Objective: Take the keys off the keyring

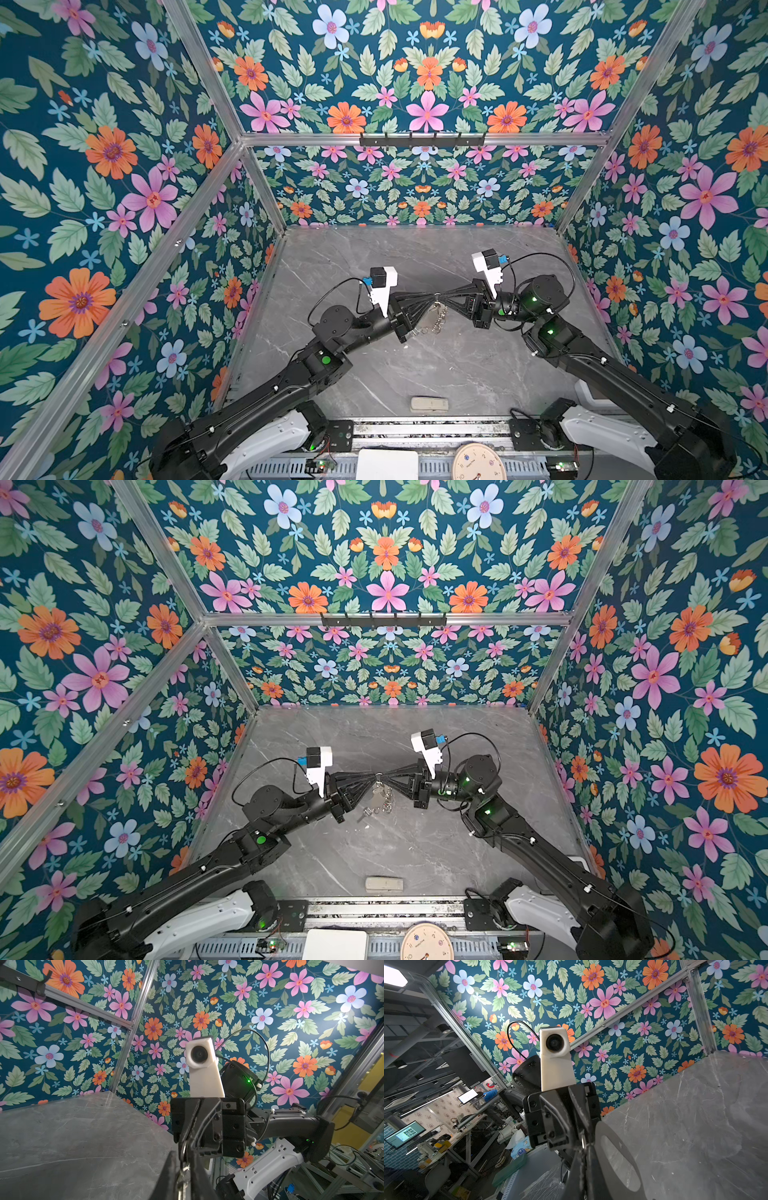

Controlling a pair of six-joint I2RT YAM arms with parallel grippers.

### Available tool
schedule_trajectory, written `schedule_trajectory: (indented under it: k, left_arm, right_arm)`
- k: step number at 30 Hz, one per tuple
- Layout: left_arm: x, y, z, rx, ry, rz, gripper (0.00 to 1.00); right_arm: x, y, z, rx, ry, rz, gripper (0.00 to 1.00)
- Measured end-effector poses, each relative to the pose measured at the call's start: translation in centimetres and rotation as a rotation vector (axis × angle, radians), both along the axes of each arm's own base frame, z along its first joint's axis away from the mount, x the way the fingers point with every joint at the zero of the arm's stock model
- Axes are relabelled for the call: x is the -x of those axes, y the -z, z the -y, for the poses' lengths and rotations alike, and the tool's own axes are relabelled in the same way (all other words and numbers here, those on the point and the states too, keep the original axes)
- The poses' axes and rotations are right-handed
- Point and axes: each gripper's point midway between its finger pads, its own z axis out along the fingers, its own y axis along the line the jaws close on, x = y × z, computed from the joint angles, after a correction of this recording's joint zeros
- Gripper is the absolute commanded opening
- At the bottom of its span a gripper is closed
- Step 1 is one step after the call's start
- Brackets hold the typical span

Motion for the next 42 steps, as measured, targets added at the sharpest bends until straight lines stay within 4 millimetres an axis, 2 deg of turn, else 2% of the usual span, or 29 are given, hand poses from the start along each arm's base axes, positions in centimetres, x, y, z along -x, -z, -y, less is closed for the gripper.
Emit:
schedule_trajectory:
  k: [4, 10, 21, 29, 33, 37, 38, 42]
  left_arm:
    - [-0.3, -0.3, -1.2, -0.002, -0.059, -0.010, 0.55]
    - [-0.9, 0.7, -2.1, -0.073, -0.128, -0.043, 0.57]
    - [-1.7, 5.1, 0.1, -0.222, -0.080, -0.129, 0.63]
    - [-2.0, 6.8, 1.7, -0.258, -0.033, -0.152, 0.64]
    - [-2.1, 6.6, 2.0, -0.254, -0.023, -0.148, 0.63]
    - [-1.9, 5.3, 1.9, -0.229, -0.021, -0.126, 0.46]
    - [-1.8, 4.9, 1.8, -0.221, -0.022, -0.115, 0.44]
    - [-1.4, 2.5, 1.6, -0.191, -0.015, -0.057, 0.50]
  right_arm:
    - [-0.7, 0.0, 0.5, 0.027, 0.065, -0.026, 0.00]
    - [-1.4, 0.2, 1.0, 0.090, 0.161, -0.053, 0.00]
    - [-2.2, 1.7, 2.0, 0.177, 0.282, -0.072, 0.00]
    - [-2.4, 1.6, 2.4, 0.177, 0.320, -0.069, 0.00]
    - [-2.2, 2.1, 2.5, 0.171, 0.317, -0.062, 0.00]
    - [-2.0, 2.2, 2.6, 0.148, 0.319, -0.015, 0.00]
    - [-2.0, 2.0, 2.6, 0.140, 0.319, -0.002, 0.00]
    - [-1.6, 1.5, 2.5, 0.107, 0.304, 0.059, 0.00]
